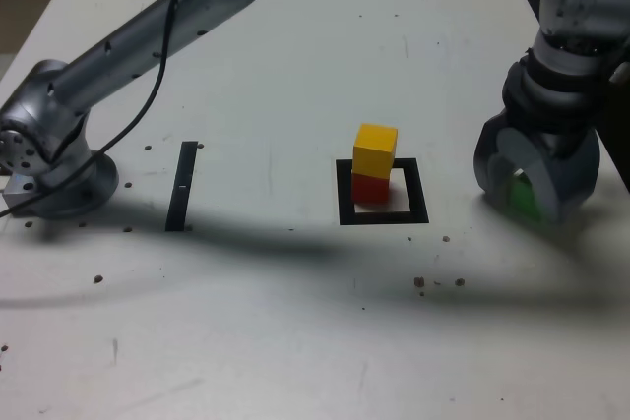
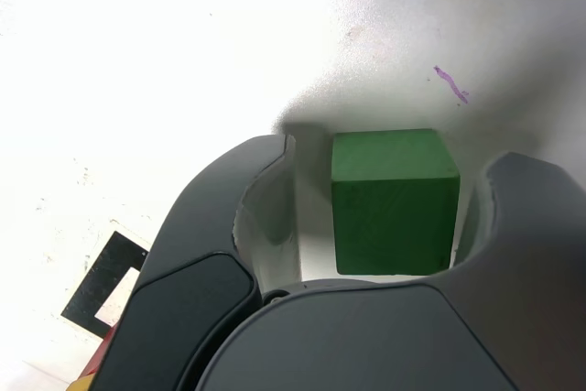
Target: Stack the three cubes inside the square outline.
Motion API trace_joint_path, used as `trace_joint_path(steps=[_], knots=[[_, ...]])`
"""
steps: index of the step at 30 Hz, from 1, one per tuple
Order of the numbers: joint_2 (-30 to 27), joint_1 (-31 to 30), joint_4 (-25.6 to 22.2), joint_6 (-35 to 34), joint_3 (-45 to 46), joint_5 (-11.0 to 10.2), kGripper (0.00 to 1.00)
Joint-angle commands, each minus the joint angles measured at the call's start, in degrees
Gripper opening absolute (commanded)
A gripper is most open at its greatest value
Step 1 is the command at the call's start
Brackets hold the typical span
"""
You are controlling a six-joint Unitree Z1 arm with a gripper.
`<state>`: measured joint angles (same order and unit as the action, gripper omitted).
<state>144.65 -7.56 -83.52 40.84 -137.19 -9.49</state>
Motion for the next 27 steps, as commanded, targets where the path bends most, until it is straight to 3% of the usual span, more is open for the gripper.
trace_joint_path(steps=[1,18,27], knots=[[0.3,-0.1,-0.2,0.1,-0.3,-0.1,0.28],[-0.4,-0.1,-1.0,0.0,-0.2,-0.4,0.28],[-6.3,-0.1,-2.3,-2.7,3.2,-1.8,0.28]])
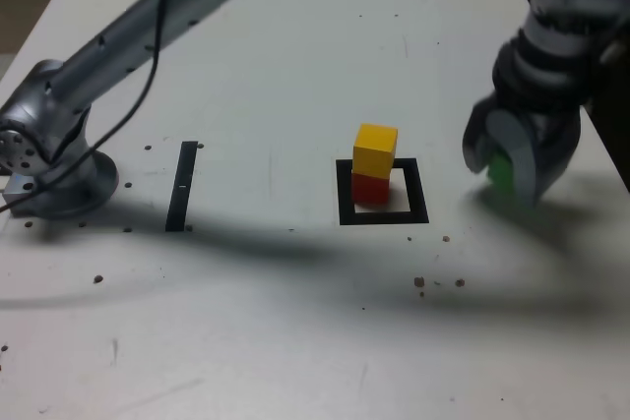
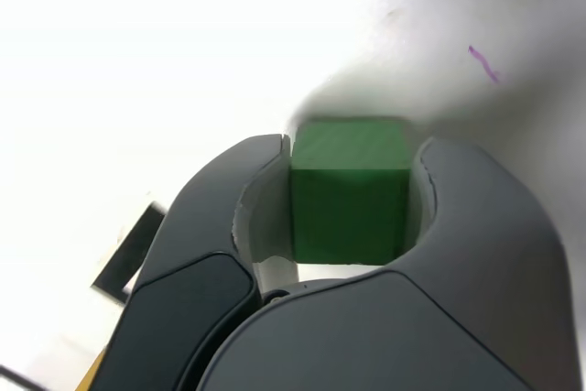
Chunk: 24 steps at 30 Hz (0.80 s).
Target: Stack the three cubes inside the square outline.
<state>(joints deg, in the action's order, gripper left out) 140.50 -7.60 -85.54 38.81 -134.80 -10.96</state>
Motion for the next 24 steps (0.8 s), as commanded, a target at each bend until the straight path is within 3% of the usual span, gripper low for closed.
trace_joint_path(steps=[1,11,24], knots=[[-3.1,-0.1,-0.5,-1.2,1.4,-0.5,0.28],[-14.7,-0.1,-2.5,-10.3,9.6,-1.0,0.28],[-24.6,-0.1,-2.6,-27.1,21.4,2.2,0.28]])
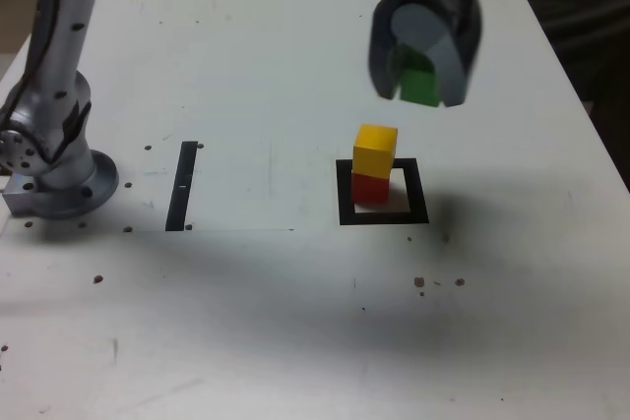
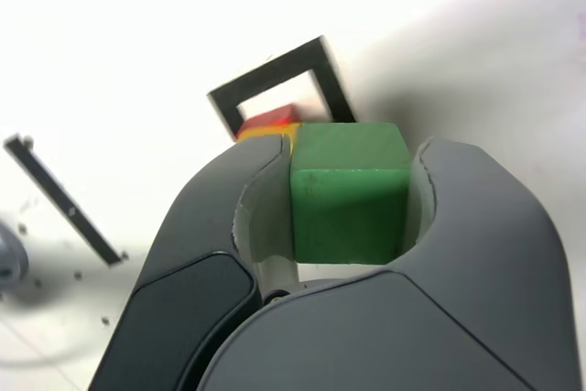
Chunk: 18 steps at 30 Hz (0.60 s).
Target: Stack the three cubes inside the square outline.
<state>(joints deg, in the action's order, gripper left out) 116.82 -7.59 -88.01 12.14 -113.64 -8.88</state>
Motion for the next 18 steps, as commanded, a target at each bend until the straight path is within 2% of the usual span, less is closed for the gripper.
trace_joint_path(steps=[1,8,18], knots=[[-1.5,-0.1,-0.1,-1.5,1.0,0.3,0.28],[-4.5,0.0,0.4,-6.7,6.4,1.6,0.28],[-5.2,0.4,1.7,-8.3,10.7,4.0,0.28]])
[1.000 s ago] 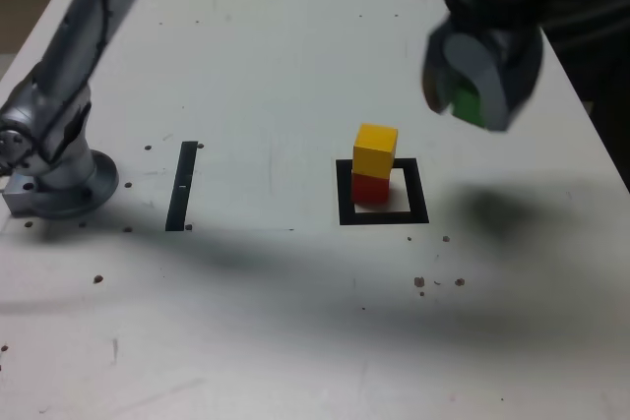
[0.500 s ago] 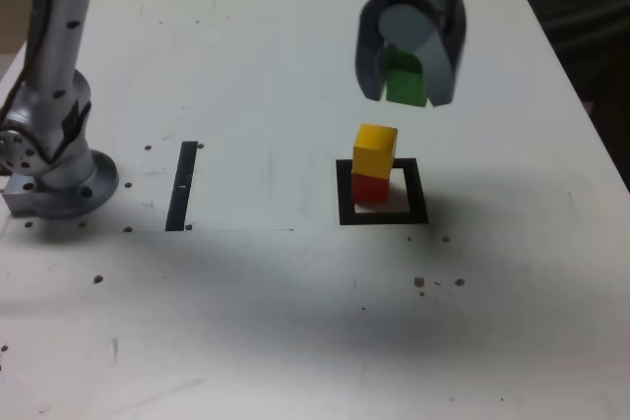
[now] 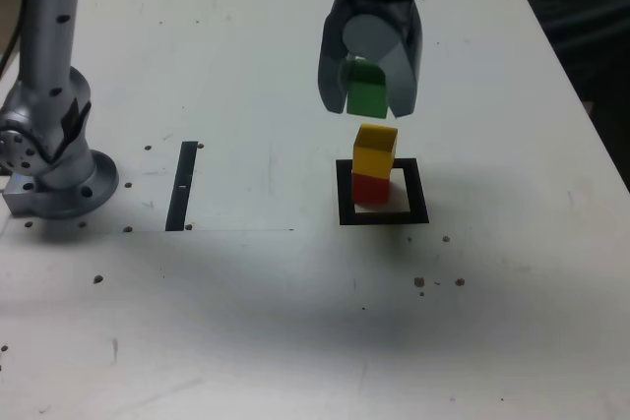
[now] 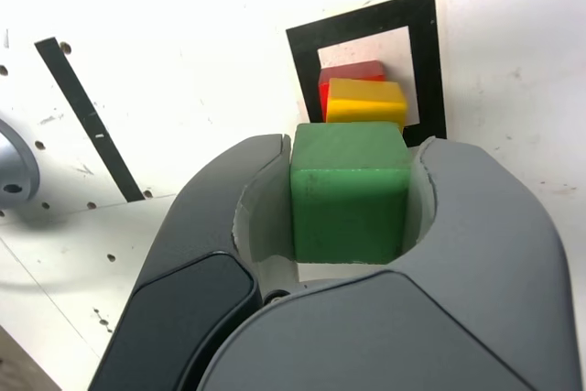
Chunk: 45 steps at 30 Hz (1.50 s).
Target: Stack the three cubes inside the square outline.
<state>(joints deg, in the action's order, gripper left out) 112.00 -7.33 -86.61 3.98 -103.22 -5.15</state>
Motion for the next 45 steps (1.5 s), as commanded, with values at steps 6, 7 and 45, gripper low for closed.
trace_joint_path(steps=[6,7,45], knots=[[0.1,0.2,2.1,-0.1,1.7,1.0,0.28],[0.2,0.2,2.3,-0.1,1.9,1.1,0.28],[0.4,2.4,6.5,1.6,5.8,2.2,0.99]])
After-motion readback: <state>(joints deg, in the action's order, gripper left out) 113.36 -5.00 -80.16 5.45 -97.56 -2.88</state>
